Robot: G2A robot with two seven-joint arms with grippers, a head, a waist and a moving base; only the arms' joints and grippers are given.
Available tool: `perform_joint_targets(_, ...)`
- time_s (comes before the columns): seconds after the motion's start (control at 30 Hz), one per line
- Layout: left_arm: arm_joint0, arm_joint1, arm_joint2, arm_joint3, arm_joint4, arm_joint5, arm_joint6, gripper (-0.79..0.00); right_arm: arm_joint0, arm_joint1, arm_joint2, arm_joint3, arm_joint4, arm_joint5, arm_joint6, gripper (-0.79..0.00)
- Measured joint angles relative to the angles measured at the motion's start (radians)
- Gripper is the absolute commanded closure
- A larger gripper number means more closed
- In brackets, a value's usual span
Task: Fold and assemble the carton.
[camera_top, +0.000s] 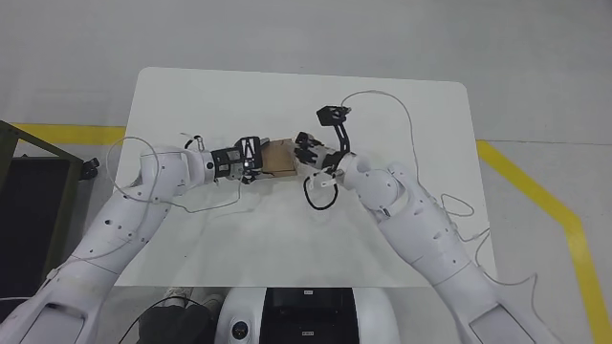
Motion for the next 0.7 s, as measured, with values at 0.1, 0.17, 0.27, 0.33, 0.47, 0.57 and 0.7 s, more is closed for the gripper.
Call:
perform_joint_targets(0.1, 0.001, 0.001, -0.007, 0.004, -0.009, 0.006, 0.014, 0.000, -0.026, 0.011, 0.035, -0.034, -0.006, -0.005, 0.001, -0.640)
perform_joint_targets(0.17, 0.003, 0.002, -0.013, 0.008, -0.016, 0.009, 0.023, 0.000, -0.047, 0.019, 0.061, -0.064, -0.007, -0.016, 0.002, -0.785)
perform_joint_targets(0.27, 0.007, 0.003, -0.022, 0.013, -0.027, 0.005, 0.034, 0.000, -0.070, 0.032, 0.096, -0.097, -0.022, -0.068, 0.027, -0.785)
perform_joint_targets(0.33, 0.009, 0.005, -0.027, 0.021, -0.047, -0.020, 0.051, 0.000, -0.084, 0.043, 0.127, -0.101, 0.001, -0.148, 0.052, -0.785)
perform_joint_targets(0.47, 0.007, 0.009, -0.036, 0.037, -0.051, -0.054, 0.075, 0.000, -0.119, 0.061, 0.188, -0.115, 0.026, -0.265, 0.058, -0.785)
perform_joint_targets(0.57, 0.006, 0.010, -0.037, 0.056, -0.044, -0.056, 0.080, -0.003, -0.148, 0.071, 0.218, -0.138, 0.035, -0.305, 0.052, -0.785)
perform_joint_targets(0.7, 0.008, 0.012, -0.037, 0.077, -0.039, -0.057, 0.085, -0.785, -0.165, 0.077, 0.226, -0.159, 0.030, -0.332, 0.057, -0.785)
